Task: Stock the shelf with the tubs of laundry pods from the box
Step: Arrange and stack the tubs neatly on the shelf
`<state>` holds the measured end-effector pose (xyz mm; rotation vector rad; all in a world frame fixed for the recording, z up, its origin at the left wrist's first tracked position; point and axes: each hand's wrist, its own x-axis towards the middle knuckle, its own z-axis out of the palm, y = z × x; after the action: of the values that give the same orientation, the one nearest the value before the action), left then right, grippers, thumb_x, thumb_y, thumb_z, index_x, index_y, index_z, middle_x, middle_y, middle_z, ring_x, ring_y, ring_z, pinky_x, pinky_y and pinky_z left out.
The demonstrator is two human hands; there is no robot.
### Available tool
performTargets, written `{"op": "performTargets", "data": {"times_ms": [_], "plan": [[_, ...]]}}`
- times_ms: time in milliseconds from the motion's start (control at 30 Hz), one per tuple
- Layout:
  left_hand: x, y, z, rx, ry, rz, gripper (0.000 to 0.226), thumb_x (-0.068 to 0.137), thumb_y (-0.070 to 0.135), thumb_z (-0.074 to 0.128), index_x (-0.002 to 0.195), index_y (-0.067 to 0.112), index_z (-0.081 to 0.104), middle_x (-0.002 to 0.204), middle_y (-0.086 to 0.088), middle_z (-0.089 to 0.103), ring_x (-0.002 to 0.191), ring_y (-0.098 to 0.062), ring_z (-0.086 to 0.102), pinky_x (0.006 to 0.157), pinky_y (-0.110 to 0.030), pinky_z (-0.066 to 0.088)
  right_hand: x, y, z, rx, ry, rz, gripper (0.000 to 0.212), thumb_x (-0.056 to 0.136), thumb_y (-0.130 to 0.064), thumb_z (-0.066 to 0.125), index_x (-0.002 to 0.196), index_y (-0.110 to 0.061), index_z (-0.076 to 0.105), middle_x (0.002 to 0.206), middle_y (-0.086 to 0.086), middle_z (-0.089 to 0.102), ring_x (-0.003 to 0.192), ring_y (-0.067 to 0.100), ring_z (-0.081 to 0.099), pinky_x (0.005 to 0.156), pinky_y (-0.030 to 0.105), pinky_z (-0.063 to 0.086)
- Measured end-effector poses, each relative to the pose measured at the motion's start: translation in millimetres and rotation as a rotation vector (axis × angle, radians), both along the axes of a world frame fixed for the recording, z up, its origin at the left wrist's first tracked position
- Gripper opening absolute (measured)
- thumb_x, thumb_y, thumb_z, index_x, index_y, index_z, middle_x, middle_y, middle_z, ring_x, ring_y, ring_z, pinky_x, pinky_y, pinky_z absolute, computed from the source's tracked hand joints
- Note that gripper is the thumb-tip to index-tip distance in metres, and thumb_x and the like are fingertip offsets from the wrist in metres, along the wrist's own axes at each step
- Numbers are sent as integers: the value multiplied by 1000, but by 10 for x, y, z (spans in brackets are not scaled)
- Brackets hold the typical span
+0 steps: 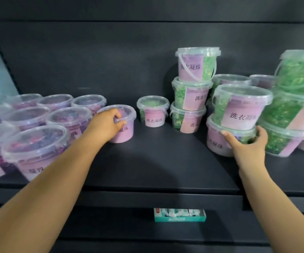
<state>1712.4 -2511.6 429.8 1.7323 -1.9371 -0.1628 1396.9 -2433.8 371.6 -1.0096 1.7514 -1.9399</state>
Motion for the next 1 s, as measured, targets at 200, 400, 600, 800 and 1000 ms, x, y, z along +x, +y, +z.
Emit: {"op": "performTargets", "data": {"times_ms": [200,400,600,800,1000], "plan": [[-23,-465,204,123,-33,-1,18,85,24,63,98,11,62,115,-11,61,103,-29,56,78,-28,37,79,107,1,43,109,129,81,66,-31,81,132,-22,36,126,-2,48,114,18,51,98,35,42],[-30,-780,150,119,-15,15,19,86,24,61,99,10,61,114,-13,60,104,-30,55,86,-33,40,175,141,59,27,130,279,93,51,-42,86,128,-25,36,114,-12,50,102,9,53,82,16,42],[-81,-906,94,67,-26,-4,9,88,16,57,93,11,62,111,-15,63,94,-29,56,80,-31,40,209,108,38,72,165,492,81,56,-49,82,120,-43,33,123,-21,46,105,-17,48,80,-1,40],[-770,-80,42,-330,833,-138,21,87,24,56,107,19,54,110,0,57,102,-10,52,99,-26,39,207,110,9,346,309,603,109,66,-69,60,147,-35,-3,150,-25,-2,136,-7,-1,115,27,7],[-1454,547,-275,-137,718,-505,119,48,43,83,134,41,1,141,7,14,136,-10,18,110,-26,21,-265,245,159,47,217,-286,81,76,-26,74,141,-8,30,146,12,28,138,22,22,114,34,19]]}}
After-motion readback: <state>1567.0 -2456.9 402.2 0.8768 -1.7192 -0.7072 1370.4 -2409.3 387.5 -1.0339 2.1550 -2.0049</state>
